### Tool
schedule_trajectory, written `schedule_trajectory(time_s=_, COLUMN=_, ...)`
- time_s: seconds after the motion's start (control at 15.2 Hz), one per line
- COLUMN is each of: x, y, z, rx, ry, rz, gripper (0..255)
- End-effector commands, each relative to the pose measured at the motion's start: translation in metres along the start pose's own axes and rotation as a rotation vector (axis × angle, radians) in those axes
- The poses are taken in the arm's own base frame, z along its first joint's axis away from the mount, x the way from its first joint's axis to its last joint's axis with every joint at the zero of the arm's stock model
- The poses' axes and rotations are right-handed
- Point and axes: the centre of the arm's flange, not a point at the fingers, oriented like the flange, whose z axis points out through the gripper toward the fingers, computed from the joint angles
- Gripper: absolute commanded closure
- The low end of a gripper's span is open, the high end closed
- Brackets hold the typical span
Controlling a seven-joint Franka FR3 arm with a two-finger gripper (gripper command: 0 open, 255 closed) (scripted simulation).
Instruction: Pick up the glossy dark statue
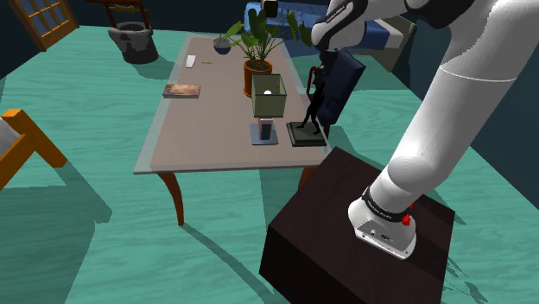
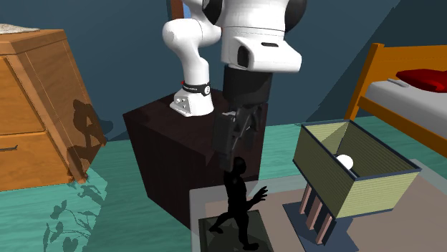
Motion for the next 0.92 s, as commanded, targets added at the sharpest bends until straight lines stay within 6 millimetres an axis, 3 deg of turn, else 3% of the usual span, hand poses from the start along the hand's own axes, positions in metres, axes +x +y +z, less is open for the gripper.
schedule_trajectory(time_s=0.0, x=0.000, y=-0.001, z=0.011, rx=0.000, ry=0.001, rz=0.000, gripper=0)
schedule_trajectory(time_s=0.2, x=-0.001, y=-0.005, z=0.030, rx=0.000, ry=0.001, rz=0.000, gripper=0)
schedule_trajectory(time_s=0.33, x=-0.001, y=-0.005, z=0.030, rx=0.000, ry=0.001, rz=0.000, gripper=0)
schedule_trajectory(time_s=0.4, x=0.000, y=-0.004, z=0.030, rx=0.000, ry=0.001, rz=0.000, gripper=255)
schedule_trajectory(time_s=0.86, x=0.000, y=-0.004, z=0.030, rx=0.000, ry=0.001, rz=0.000, gripper=255)
